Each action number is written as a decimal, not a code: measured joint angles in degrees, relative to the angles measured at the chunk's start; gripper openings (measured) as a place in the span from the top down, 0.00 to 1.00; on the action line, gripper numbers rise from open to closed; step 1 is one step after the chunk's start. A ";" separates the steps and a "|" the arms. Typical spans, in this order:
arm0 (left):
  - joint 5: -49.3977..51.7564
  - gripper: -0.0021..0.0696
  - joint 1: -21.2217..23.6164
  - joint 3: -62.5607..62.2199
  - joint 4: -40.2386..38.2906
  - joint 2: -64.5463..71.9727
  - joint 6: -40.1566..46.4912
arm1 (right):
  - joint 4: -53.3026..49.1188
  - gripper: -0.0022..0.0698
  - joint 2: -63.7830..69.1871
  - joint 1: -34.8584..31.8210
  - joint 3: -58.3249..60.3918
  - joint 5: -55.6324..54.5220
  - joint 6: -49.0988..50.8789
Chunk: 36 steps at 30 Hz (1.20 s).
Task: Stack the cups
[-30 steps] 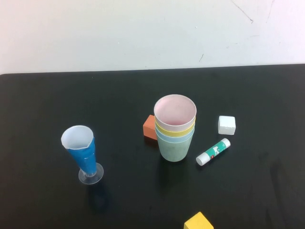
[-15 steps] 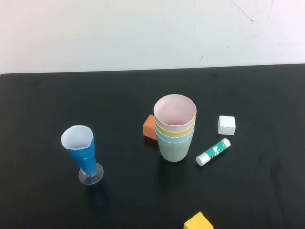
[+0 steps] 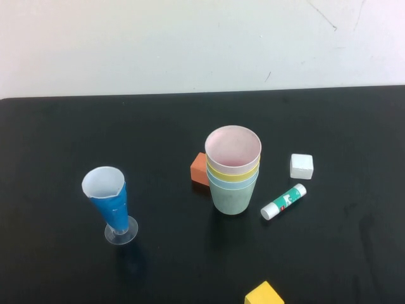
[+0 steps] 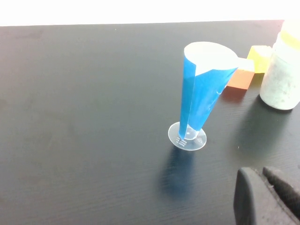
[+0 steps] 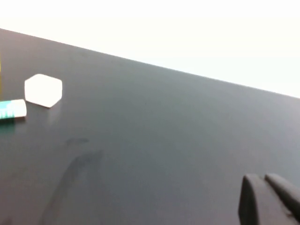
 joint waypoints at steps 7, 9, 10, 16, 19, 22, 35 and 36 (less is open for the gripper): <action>0.00 0.97 0.00 0.00 0.00 0.00 0.00 | -1.12 0.97 0.00 -0.28 2.45 1.73 10.37; 0.00 0.97 0.00 0.00 0.00 0.00 0.00 | -1.22 0.97 0.00 -0.28 2.45 3.12 11.38; 0.00 0.97 0.00 0.00 0.00 0.00 0.00 | -1.22 0.97 0.00 -0.28 2.45 4.29 11.65; -0.10 0.97 0.00 0.15 0.00 0.00 -0.11 | -1.93 0.97 0.00 -0.28 2.45 5.21 12.13; -0.10 0.97 0.00 0.24 0.00 0.00 -0.11 | -2.66 0.97 0.00 -0.28 2.45 5.21 12.13; -0.10 0.97 0.00 0.24 0.00 0.00 -0.11 | -2.66 0.97 0.00 -0.28 2.45 5.21 12.13; -0.10 0.97 0.00 0.24 0.00 0.00 -0.11 | -2.66 0.97 0.00 -0.28 2.45 5.21 12.13; -0.10 0.97 0.00 0.24 0.00 0.00 -0.11 | -2.66 0.97 0.00 -0.28 2.45 5.21 12.13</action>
